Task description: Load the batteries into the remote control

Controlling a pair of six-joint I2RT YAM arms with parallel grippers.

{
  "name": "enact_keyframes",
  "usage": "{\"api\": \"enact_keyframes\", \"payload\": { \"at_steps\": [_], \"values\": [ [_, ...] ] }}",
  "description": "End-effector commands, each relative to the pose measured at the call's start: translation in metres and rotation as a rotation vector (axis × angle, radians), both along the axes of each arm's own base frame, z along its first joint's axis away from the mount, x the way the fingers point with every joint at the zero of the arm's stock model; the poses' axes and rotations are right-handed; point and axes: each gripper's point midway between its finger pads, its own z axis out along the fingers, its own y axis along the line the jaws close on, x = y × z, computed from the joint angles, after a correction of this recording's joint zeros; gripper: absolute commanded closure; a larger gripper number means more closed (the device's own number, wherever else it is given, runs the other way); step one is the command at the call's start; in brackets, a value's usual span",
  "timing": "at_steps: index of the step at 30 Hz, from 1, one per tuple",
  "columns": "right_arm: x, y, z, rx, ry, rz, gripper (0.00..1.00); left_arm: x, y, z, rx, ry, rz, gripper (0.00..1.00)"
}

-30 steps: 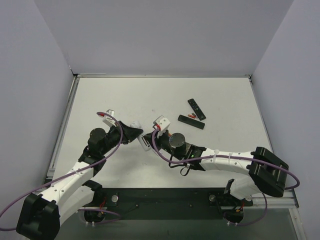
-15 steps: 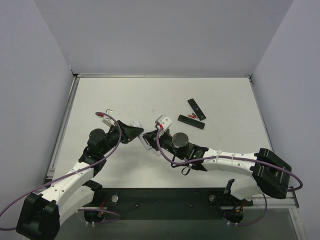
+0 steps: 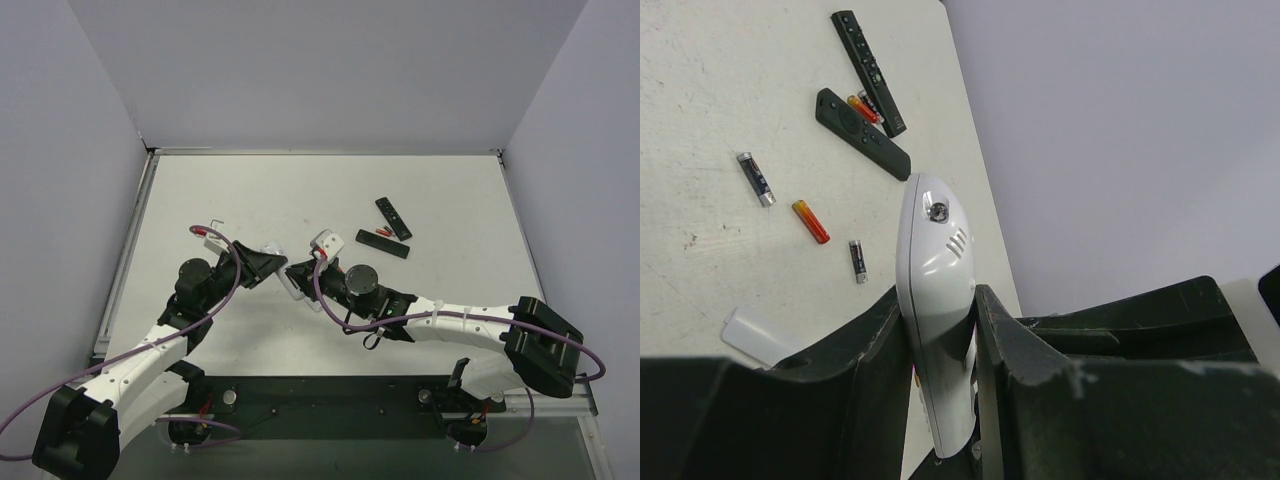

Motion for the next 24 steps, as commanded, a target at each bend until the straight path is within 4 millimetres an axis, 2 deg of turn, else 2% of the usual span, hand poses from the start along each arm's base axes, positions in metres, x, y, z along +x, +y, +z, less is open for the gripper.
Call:
{"api": "enact_keyframes", "payload": {
  "at_steps": [1,9,16,24],
  "values": [
    [0.000,0.001,0.015,0.055,-0.035,0.011,0.99,-0.001,-0.001,0.029,-0.072,-0.077,-0.003,1.00],
    [0.000,-0.002,0.009,0.036,-0.032,0.007,0.98,-0.001,0.000,0.034,-0.084,-0.086,0.008,1.00],
    [-0.002,-0.001,0.005,0.030,-0.020,0.016,0.88,0.000,0.000,0.037,-0.070,-0.099,0.009,1.00],
    [-0.002,0.002,0.005,0.032,-0.015,0.023,0.84,0.000,0.001,0.037,-0.056,-0.105,0.011,1.00]
  ]
}}
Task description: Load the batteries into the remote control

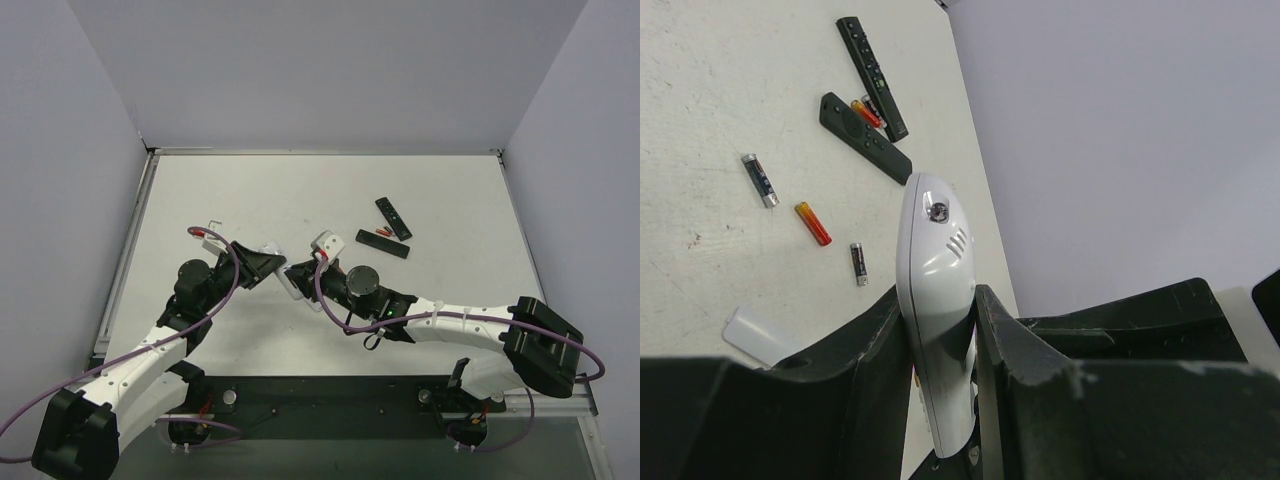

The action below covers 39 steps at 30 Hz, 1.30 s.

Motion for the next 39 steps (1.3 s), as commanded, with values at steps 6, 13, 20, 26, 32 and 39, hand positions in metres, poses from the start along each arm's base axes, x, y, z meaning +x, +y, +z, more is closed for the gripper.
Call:
{"api": "enact_keyframes", "payload": {
  "at_steps": [6,13,20,26,32,39],
  "values": [
    [0.000,0.001,0.007,0.026,-0.012,0.012,0.77,0.001,-0.002,0.036,-0.026,-0.118,-0.010,1.00],
    [-0.001,-0.003,0.022,0.040,-0.032,0.009,0.57,0.000,-0.004,0.026,0.020,-0.113,-0.030,1.00],
    [-0.011,-0.013,0.056,0.045,-0.086,0.054,0.33,-0.001,-0.005,0.023,0.066,-0.120,-0.050,1.00],
    [-0.017,-0.024,0.075,0.003,-0.088,0.141,0.32,-0.003,-0.006,0.027,0.104,-0.148,-0.090,1.00],
    [-0.037,-0.034,0.077,-0.140,-0.239,0.330,0.30,-0.012,-0.015,0.033,0.128,-0.187,-0.182,1.00],
    [-0.052,-0.041,0.065,-0.295,-0.405,0.519,0.33,-0.022,-0.023,0.042,0.135,-0.223,-0.280,1.00]
  ]
}}
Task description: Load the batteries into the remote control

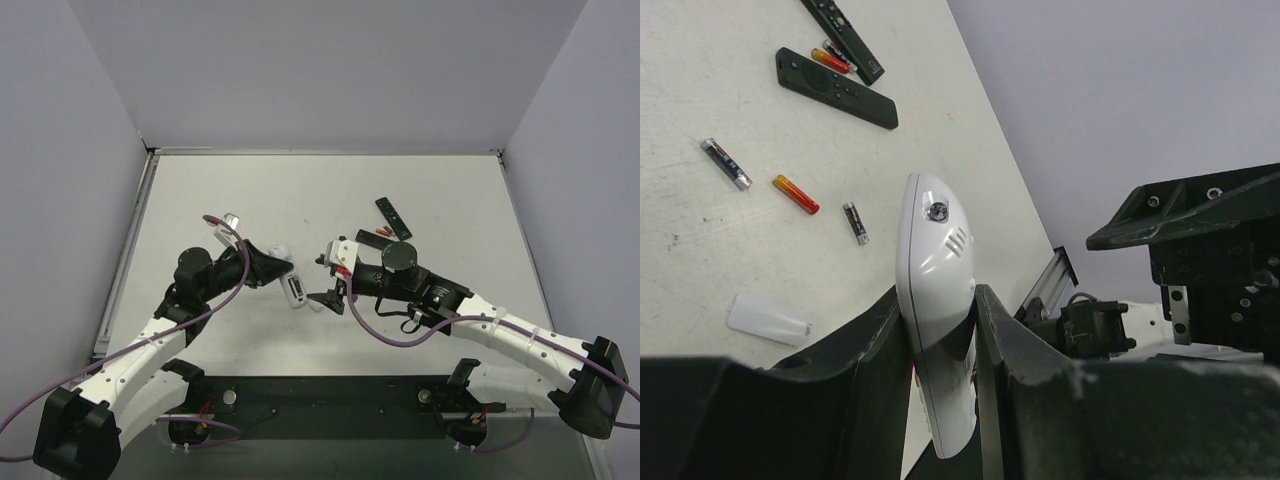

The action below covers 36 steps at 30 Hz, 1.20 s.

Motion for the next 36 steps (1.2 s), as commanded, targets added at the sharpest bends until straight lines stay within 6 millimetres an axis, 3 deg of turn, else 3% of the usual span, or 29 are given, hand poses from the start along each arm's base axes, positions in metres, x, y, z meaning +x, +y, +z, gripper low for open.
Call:
{"api": "enact_keyframes", "payload": {
  "at_steps": [1,5,6,11,27,36],
  "values": [
    [-0.017,0.003,0.017,-0.064,-0.175,0.187,0.35,-0.005,-0.009,0.035,-0.016,-0.107,-0.097,1.00],
    [-0.018,0.010,0.013,-0.102,-0.181,0.246,0.44,-0.008,-0.013,0.039,-0.020,-0.115,-0.133,1.00],
    [-0.018,0.012,0.016,-0.098,-0.188,0.254,0.51,-0.010,-0.014,0.041,-0.020,-0.117,-0.146,1.00],
    [-0.017,0.021,0.013,-0.108,-0.206,0.296,0.58,-0.011,-0.015,0.040,-0.019,-0.114,-0.155,1.00],
    [-0.006,0.033,0.008,-0.134,-0.192,0.337,0.76,-0.014,-0.016,0.043,-0.029,-0.116,-0.174,1.00],
    [-0.006,0.035,0.000,-0.151,-0.175,0.356,0.78,-0.014,-0.017,0.044,-0.038,-0.113,-0.177,1.00]
  ]
}}
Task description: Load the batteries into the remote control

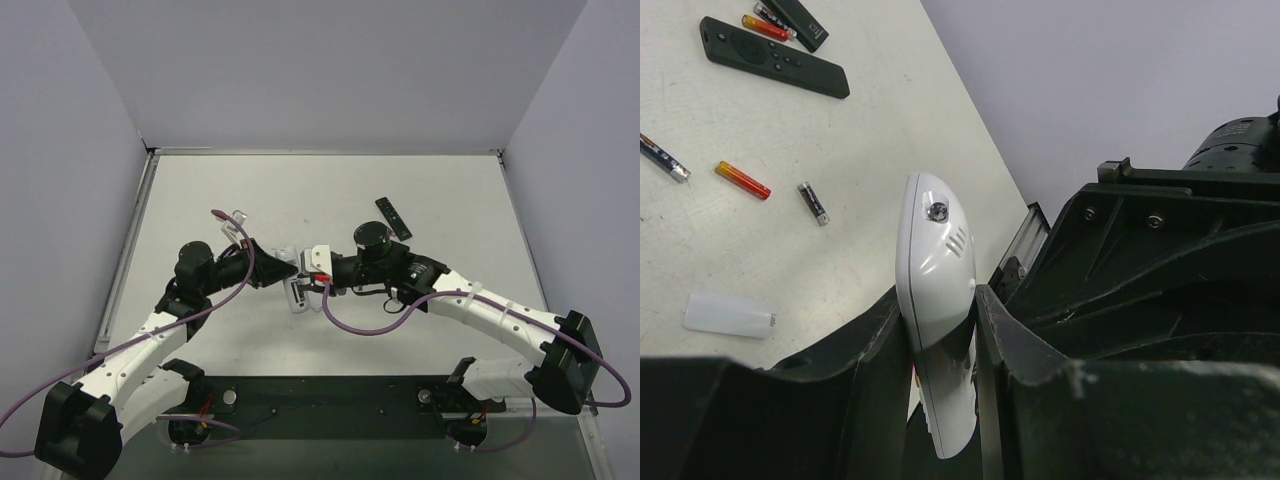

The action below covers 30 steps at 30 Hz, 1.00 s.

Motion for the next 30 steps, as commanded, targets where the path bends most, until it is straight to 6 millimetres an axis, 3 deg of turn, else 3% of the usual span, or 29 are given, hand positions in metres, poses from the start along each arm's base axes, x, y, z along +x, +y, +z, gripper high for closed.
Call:
{"api": "enact_keyframes", "payload": {
  "at_steps": [1,10,14,30],
  "values": [
    [-0.001,0.008,0.017,0.041,-0.026,0.058,0.78,0.003,-0.003,0.032,-0.041,-0.093,-0.017,1.00],
    [0.001,0.009,0.004,0.016,-0.002,0.065,0.82,0.003,-0.003,0.034,-0.053,-0.093,-0.015,1.00],
    [0.000,0.008,-0.003,0.001,0.014,0.070,0.89,0.003,-0.003,0.037,-0.068,-0.095,-0.014,1.00],
    [0.002,0.000,-0.047,-0.103,0.072,0.039,0.94,0.001,0.000,0.070,-0.168,-0.139,0.008,1.00]
  ]
}}
